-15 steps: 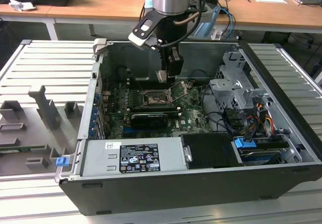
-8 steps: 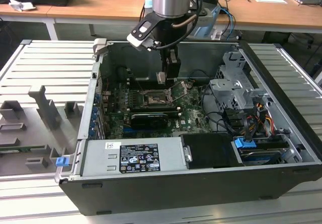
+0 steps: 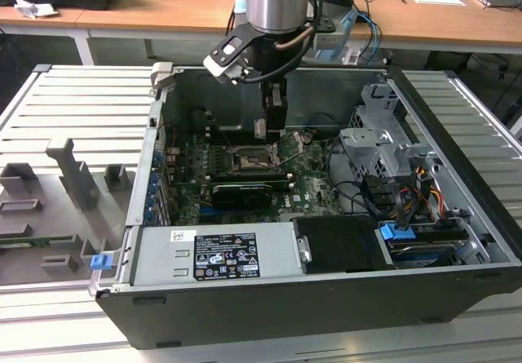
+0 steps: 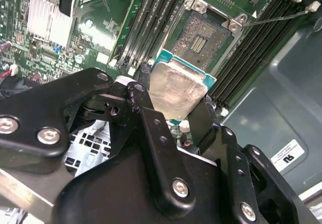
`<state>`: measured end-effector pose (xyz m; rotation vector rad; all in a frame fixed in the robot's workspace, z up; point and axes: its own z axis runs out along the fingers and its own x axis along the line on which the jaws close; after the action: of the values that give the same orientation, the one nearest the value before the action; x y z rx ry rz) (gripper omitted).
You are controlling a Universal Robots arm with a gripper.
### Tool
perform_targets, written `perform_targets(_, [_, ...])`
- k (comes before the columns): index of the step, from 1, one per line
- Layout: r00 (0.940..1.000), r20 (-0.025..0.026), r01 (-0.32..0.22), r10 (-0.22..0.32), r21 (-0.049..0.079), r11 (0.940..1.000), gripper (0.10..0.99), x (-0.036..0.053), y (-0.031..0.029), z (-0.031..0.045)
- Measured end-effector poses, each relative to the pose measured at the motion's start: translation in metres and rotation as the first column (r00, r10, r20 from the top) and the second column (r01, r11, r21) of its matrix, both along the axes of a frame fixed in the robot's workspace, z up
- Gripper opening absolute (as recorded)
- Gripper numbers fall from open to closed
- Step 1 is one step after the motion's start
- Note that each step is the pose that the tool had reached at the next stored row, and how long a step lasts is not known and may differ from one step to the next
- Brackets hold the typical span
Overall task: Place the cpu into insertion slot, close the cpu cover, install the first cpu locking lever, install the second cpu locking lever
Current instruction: 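Place the cpu into insertion slot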
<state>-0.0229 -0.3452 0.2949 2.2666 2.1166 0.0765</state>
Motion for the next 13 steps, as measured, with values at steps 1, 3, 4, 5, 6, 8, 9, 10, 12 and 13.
perform_targets(1, [1.0000, 0.0000, 0.007, -0.007, 0.000, 1.0000, 0.541, -0.0003, 0.0000, -0.0008])
perform_targets(3, [0.9999, -0.0002, 0.016, -0.016, 0.000, 0.9999, 0.541, -0.0006, 0.0000, -0.0037])
perform_targets(4, [0.9999, -0.0002, 0.012, -0.012, 0.001, 0.9999, 0.541, -0.0015, 0.0000, -0.0059])
perform_targets(5, [1.0000, -0.0001, 0.000, 0.000, 0.002, 1.0000, 0.541, -0.0016, 0.0000, -0.0071])
perform_targets(6, [0.9998, -0.0002, -0.018, 0.018, 0.003, 0.9998, 0.541, -0.0016, 0.0000, -0.0082])
perform_targets(8, [0.9984, -0.0001, -0.056, 0.056, 0.005, 0.9984, 0.541, -0.0017, 0.0000, -0.0103])
perform_targets(9, [0.9974, 0.0000, -0.072, 0.072, 0.006, 0.9974, 0.541, -0.0017, 0.0000, -0.0117])
perform_targets(10, [0.9969, 0.0000, -0.079, 0.079, 0.006, 0.9969, 0.541, -0.0017, 0.0000, -0.0131])
perform_targets(12, [0.9966, 0.0001, -0.083, 0.083, 0.008, 0.9966, 0.541, -0.0017, 0.0000, -0.0157])
perform_targets(13, [0.9966, 0.0000, -0.083, 0.083, 0.008, 0.9965, 0.541, -0.0017, 0.0000, -0.0168])
